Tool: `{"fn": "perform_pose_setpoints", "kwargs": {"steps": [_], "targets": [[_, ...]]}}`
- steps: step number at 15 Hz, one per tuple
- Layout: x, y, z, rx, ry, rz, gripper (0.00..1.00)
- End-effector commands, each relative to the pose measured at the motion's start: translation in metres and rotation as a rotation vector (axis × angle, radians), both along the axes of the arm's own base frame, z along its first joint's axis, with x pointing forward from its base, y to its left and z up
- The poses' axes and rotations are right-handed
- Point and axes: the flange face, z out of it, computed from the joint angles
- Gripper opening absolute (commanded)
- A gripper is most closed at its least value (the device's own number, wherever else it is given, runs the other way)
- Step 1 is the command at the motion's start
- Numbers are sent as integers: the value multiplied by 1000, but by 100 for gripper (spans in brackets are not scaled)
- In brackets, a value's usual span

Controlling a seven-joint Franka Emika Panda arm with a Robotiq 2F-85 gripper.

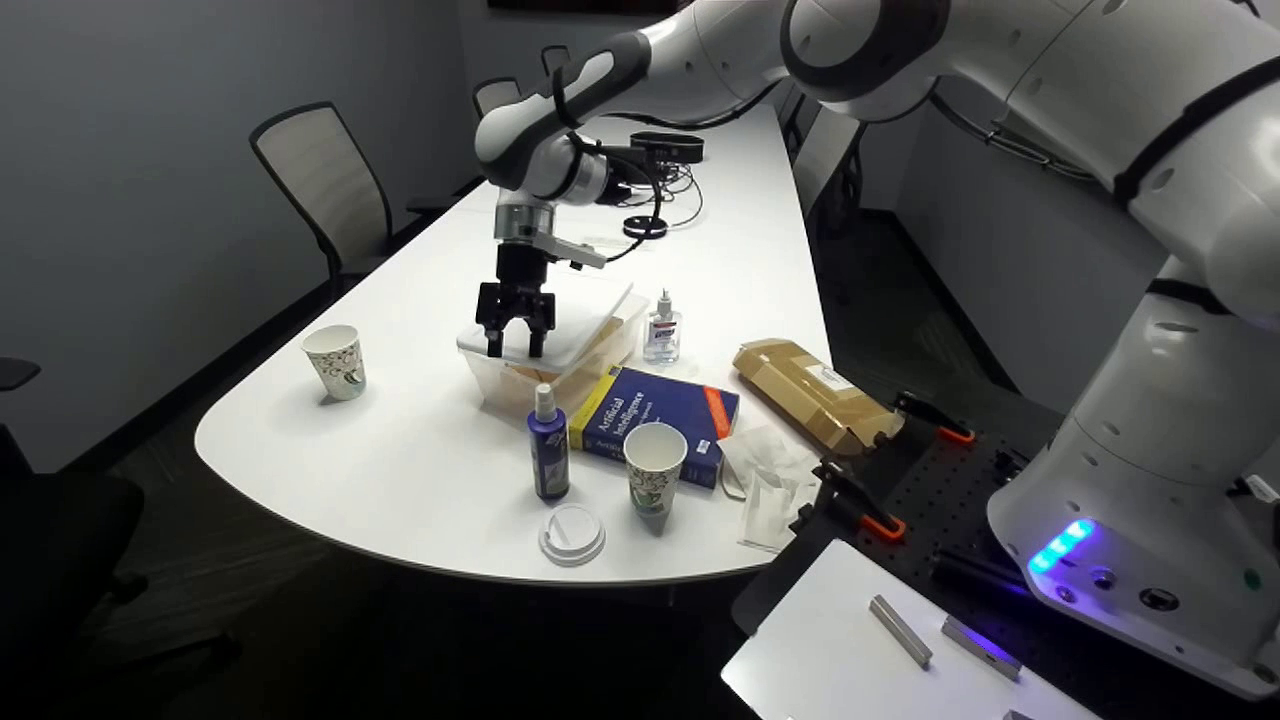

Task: Remove the sanitizer bottle from the lunchbox, put it on the table, push on the pump and close the lid of the lunchbox

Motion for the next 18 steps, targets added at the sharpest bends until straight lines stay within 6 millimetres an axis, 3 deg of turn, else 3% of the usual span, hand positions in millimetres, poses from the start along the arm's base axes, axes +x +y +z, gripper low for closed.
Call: {"fn": "perform_pose_setpoints", "kwargs": {"steps": [1, 10, 18], "targets": [[4, 5, -1, 12, 31, -25, 100], [22, -3, 31, -13, -49, -59, 100], [15, -25, -2, -74, -64, -99, 100]]}}
